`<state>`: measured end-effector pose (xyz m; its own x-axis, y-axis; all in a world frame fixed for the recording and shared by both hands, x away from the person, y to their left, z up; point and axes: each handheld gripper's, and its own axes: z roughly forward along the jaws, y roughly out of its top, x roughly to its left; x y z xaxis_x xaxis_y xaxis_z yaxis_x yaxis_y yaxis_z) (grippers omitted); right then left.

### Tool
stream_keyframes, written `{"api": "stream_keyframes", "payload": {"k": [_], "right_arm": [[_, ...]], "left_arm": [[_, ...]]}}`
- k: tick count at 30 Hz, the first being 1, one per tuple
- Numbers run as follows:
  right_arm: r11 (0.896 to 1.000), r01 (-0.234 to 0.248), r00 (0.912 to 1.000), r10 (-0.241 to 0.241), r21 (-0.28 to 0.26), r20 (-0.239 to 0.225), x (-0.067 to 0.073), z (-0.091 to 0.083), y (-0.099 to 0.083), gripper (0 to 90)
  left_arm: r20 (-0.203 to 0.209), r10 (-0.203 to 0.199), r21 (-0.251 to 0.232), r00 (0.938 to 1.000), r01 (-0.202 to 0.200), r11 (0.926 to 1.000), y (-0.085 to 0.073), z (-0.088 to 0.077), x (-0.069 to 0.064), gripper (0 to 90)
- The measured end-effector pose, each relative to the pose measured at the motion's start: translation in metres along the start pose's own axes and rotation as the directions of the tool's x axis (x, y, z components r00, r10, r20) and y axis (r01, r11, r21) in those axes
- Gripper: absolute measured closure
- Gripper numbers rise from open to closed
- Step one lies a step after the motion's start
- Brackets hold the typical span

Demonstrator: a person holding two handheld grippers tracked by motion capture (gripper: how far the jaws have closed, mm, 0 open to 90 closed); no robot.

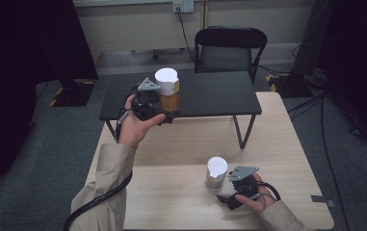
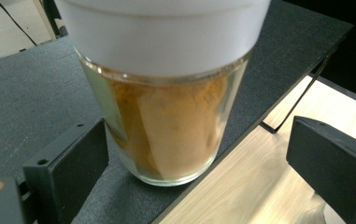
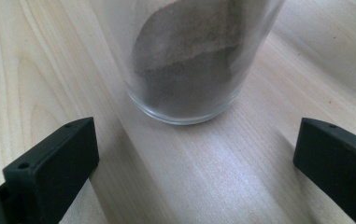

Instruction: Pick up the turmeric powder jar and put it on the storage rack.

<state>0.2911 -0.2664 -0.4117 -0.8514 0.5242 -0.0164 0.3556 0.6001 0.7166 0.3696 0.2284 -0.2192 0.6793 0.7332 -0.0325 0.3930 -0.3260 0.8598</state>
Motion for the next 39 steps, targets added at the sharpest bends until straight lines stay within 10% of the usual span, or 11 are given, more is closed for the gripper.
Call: {"api": "stream_keyframes", "payload": {"k": [39], "right_arm": [[1.000, 0.001, 1.0000, -0.001, 0.000, 0.000, 0.000, 0.000, 0.000, 0.0]], "left_arm": [[0.078, -0.002, -0.052, 0.9970, 0.006, 0.9986, -0.059, 0.002, -0.016, 0.3]]}}
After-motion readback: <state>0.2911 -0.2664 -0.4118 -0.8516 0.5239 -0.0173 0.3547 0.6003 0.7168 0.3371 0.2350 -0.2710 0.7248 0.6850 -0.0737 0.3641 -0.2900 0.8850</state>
